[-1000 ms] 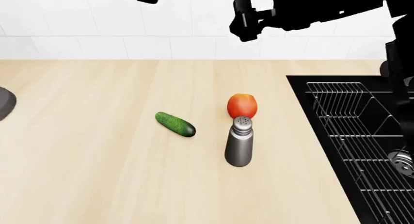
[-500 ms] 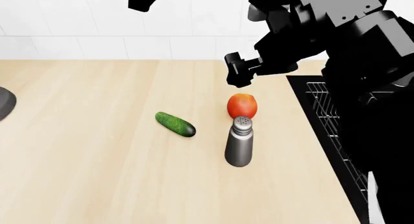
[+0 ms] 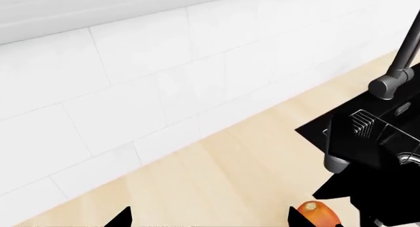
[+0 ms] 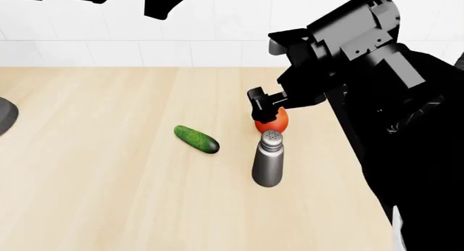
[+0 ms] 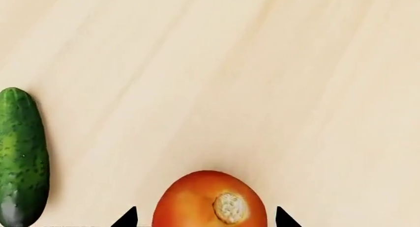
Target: Pick up the fruits and vegetables and place them in the sink. Turn on the sink faucet to wash them. Then turn the sink off and put them in the tray.
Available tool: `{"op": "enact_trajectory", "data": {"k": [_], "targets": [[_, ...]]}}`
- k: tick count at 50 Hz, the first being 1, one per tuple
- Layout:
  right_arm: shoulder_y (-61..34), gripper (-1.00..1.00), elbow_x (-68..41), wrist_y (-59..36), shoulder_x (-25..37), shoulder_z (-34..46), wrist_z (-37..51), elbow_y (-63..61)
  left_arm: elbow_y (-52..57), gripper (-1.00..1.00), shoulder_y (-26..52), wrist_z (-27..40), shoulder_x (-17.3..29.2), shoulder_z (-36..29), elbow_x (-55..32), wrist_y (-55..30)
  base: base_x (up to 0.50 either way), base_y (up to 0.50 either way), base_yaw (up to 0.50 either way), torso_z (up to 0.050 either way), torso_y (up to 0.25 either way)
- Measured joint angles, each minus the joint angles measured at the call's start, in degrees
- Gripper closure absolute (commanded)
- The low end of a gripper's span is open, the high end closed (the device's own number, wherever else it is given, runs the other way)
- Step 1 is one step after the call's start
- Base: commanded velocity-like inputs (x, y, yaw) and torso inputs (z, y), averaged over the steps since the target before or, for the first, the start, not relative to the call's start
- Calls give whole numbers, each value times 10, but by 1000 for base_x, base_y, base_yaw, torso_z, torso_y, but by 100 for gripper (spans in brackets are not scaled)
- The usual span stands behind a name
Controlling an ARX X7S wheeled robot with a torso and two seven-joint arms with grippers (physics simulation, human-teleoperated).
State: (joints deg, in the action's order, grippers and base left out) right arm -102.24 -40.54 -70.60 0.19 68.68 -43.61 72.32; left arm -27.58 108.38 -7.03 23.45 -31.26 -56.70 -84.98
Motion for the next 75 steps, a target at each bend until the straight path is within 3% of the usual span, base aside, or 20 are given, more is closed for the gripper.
{"op": "enact_trajectory", "data": {"k": [14, 15, 32, 49, 56, 67, 75], "targets": [[33, -100, -13, 6, -1, 26, 4, -4, -5, -100, 0, -1, 2, -10, -5, 9, 0, 0, 0, 0, 0], [34, 100, -14, 7, -1, 28, 4, -4, -6, -100, 0, -1, 2, -10, -6, 9, 0, 0, 0, 0, 0], [15, 100, -28, 22, -1, 27, 10, 13, -3, -100, -1, 9, 6, -10, -18, 10, 0, 0, 0, 0, 0], [-66, 100, 68, 19, 11, -105, -7, 25, 0, -100, 8, -6, 13, -28, -20, 23, 0, 0, 0, 0, 0], [-93, 100, 103, 13, 30, -157, -8, 14, -11, -100, 22, -95, 18, -96, 13, 69, 0, 0, 0, 0, 0], [-107, 100, 94, -57, 101, -247, 55, -111, -27, -100, 47, -345, 30, -264, 105, 211, 0, 0, 0, 0, 1], [-108, 100, 78, -101, 141, -306, 105, -192, -54, -100, 43, -484, 25, -354, 168, 329, 0, 0, 0, 0, 0]]}}
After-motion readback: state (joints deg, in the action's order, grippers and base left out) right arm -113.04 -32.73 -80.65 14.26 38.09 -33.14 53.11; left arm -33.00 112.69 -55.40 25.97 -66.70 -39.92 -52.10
